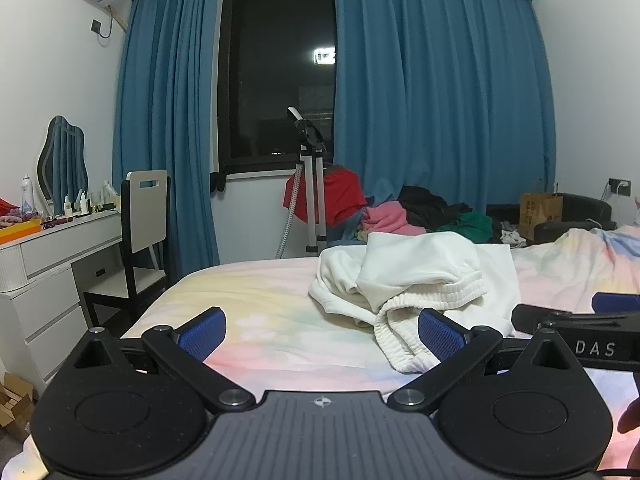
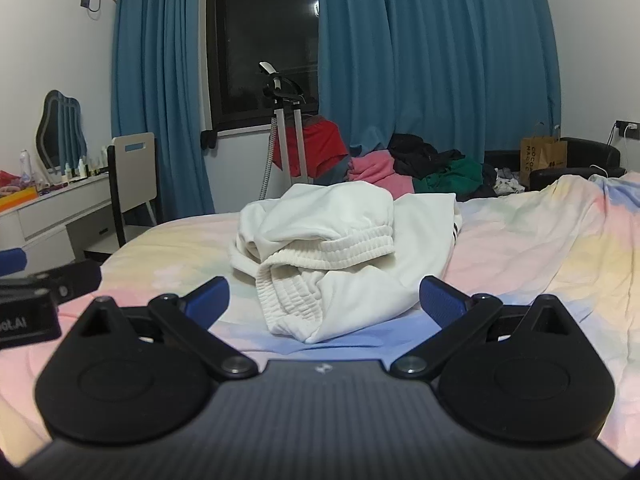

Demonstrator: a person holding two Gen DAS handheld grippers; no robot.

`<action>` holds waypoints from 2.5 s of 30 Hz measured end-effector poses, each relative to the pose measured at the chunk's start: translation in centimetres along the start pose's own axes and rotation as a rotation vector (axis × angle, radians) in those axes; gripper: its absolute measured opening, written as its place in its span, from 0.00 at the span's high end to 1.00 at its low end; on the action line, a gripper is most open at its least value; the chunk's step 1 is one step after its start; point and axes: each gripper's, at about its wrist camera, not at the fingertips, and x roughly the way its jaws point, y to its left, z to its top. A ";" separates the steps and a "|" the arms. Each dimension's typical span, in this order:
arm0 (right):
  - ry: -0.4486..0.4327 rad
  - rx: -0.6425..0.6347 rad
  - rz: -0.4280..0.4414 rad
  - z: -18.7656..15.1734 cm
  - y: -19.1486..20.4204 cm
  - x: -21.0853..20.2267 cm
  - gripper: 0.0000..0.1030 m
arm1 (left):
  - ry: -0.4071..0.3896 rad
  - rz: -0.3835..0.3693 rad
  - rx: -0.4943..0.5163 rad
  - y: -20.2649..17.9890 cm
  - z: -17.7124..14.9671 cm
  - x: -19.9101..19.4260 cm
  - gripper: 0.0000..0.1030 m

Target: Fold clothes

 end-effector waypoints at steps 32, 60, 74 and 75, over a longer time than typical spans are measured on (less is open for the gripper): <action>-0.020 0.011 0.007 0.4 0.3 -0.3 0.00 | 0.009 -0.017 -0.007 0.1 -0.7 1.1 0.00; -0.027 0.163 0.034 1.5 -1.0 -0.4 0.71 | 0.111 -0.048 -0.058 0.1 -2.1 3.8 0.00; 0.066 0.343 0.023 4.6 -7.2 3.6 0.70 | 0.285 -0.237 -0.346 -0.1 -3.7 13.0 0.01; 0.091 0.372 0.023 3.9 -8.0 4.3 0.70 | 0.314 -0.252 -0.386 -0.2 -3.8 14.4 0.03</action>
